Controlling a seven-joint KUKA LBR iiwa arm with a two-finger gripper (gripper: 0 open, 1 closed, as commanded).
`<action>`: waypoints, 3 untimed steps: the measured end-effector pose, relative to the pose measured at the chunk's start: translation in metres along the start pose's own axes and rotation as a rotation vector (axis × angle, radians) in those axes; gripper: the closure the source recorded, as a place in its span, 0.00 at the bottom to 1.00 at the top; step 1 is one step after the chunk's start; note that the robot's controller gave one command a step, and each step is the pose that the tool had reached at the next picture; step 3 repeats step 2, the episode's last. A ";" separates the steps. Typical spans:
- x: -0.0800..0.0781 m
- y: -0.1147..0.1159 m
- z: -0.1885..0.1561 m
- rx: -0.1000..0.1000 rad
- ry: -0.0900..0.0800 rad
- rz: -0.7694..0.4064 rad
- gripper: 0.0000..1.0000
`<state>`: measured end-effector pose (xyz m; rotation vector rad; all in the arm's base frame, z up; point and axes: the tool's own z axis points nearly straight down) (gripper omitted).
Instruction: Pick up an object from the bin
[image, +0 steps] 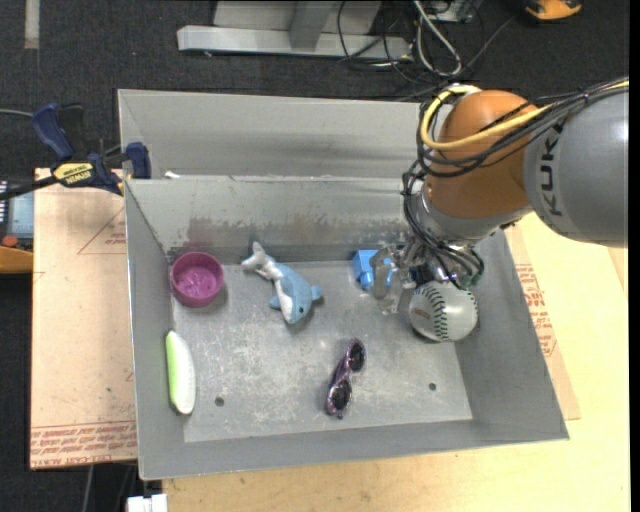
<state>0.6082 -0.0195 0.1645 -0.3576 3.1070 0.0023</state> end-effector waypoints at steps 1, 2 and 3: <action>0.062 -0.058 -0.052 0.002 0.010 0.185 1.00; 0.060 -0.056 -0.050 0.001 0.010 0.180 1.00; 0.060 -0.056 -0.050 0.001 0.010 0.180 1.00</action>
Offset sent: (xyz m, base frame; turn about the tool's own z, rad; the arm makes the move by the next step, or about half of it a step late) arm 0.0414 0.0268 -0.0818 -0.0965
